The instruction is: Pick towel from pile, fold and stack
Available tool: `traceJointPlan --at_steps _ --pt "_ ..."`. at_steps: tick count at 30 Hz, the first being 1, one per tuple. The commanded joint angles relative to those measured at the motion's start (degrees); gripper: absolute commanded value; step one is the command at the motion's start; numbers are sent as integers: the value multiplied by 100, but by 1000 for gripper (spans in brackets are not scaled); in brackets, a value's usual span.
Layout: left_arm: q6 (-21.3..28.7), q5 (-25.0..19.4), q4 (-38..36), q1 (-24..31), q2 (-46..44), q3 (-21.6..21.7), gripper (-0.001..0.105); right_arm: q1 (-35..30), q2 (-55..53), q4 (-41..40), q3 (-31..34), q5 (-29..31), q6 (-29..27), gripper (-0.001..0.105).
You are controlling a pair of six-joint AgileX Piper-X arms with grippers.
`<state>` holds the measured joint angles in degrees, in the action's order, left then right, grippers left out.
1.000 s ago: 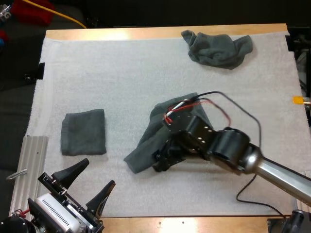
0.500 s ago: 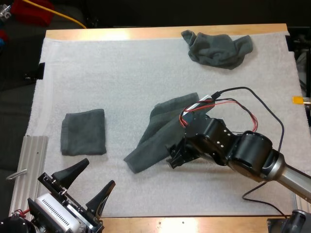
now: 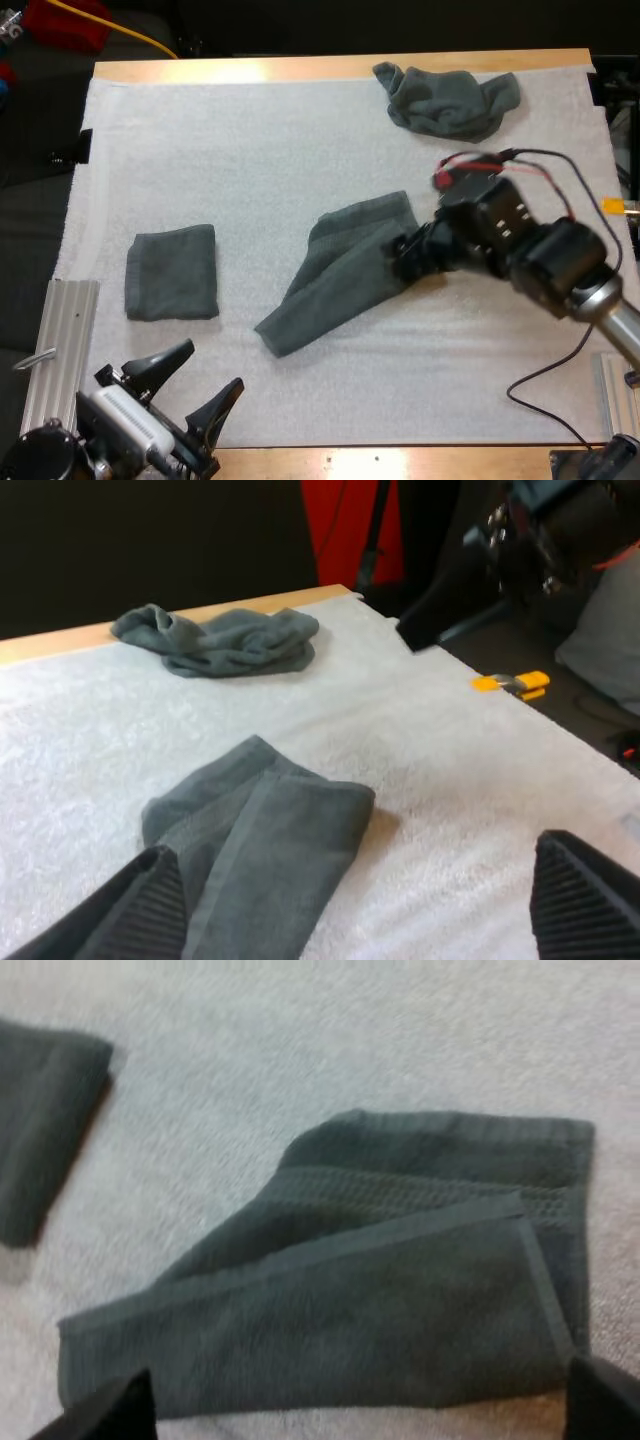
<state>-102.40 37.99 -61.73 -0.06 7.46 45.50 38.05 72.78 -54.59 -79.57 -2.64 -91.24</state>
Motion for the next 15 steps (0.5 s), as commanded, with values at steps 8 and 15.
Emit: traceJointPlan --at_steps 8,15 --pt "-62 31 -12 -29 376 4 69 -867 136 367 -45 -1142 -213 78" --pt "-62 31 -134 -29 395 4 69 -1002 770 484 -45 -1307 -325 78"
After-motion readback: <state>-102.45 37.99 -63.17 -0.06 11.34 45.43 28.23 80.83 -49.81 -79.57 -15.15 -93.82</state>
